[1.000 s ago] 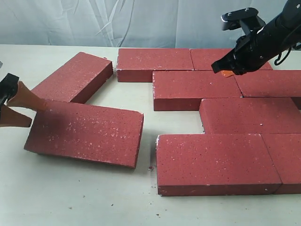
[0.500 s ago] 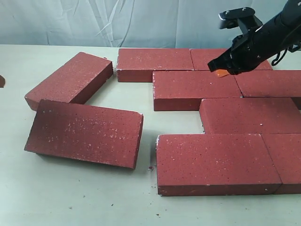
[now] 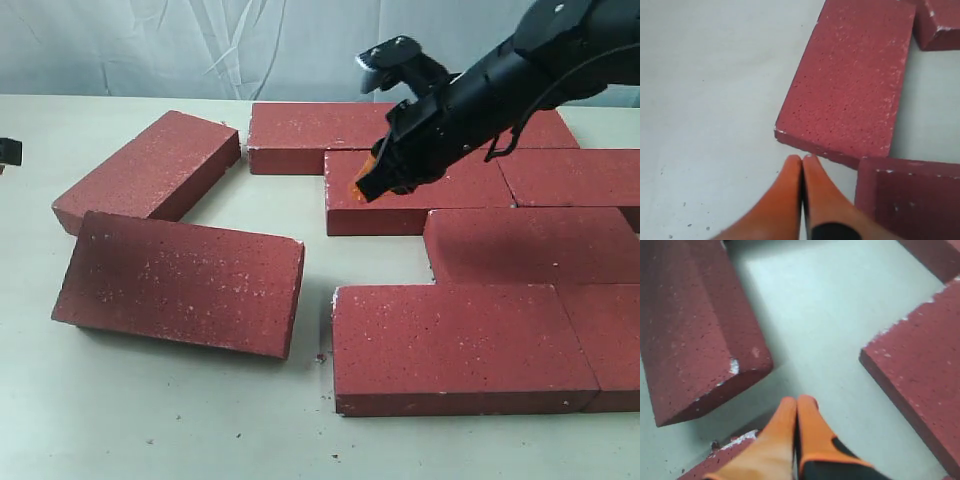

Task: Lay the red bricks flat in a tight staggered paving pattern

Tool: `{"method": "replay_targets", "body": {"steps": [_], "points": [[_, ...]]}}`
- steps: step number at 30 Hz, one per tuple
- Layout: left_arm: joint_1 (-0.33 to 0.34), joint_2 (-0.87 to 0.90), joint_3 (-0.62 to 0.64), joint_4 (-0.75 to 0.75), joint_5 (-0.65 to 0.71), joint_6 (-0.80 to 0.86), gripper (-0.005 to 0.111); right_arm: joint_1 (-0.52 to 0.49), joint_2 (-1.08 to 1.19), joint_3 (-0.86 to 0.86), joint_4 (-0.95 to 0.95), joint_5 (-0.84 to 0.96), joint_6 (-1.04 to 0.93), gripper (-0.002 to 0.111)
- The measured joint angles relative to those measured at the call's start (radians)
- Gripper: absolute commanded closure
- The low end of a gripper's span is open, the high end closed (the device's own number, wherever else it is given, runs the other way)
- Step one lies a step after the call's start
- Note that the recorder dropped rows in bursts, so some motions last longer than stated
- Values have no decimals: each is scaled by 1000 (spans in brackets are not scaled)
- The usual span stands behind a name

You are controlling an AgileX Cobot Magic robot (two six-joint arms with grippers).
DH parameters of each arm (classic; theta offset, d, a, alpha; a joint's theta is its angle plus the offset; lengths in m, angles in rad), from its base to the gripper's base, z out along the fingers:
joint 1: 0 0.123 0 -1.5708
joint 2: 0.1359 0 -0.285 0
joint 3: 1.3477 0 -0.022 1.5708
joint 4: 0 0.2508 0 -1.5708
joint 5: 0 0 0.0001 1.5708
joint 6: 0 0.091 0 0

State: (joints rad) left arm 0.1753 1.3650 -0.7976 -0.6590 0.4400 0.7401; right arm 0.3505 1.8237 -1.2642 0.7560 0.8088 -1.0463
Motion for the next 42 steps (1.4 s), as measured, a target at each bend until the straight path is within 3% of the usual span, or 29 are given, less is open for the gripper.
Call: {"method": "replay_targets", "body": {"steps": [4,10,24,37,42], "points": [[-4,76,-11,75,72,0,107,113,0,-5,-140,-49,80,109],[-4,249,-48,92,167,49,107,266,29,-8,-566,-26,524,109],[-6,349,-50,-135,266,321,107,302,139,-58,-618,-120,565,109],[-84,357,-89,-58,429,357,107,292,140,-60,-725,-140,568,109],[-91,357,-89,-33,387,335,107,294,140,-60,-725,-169,568,109]]}}
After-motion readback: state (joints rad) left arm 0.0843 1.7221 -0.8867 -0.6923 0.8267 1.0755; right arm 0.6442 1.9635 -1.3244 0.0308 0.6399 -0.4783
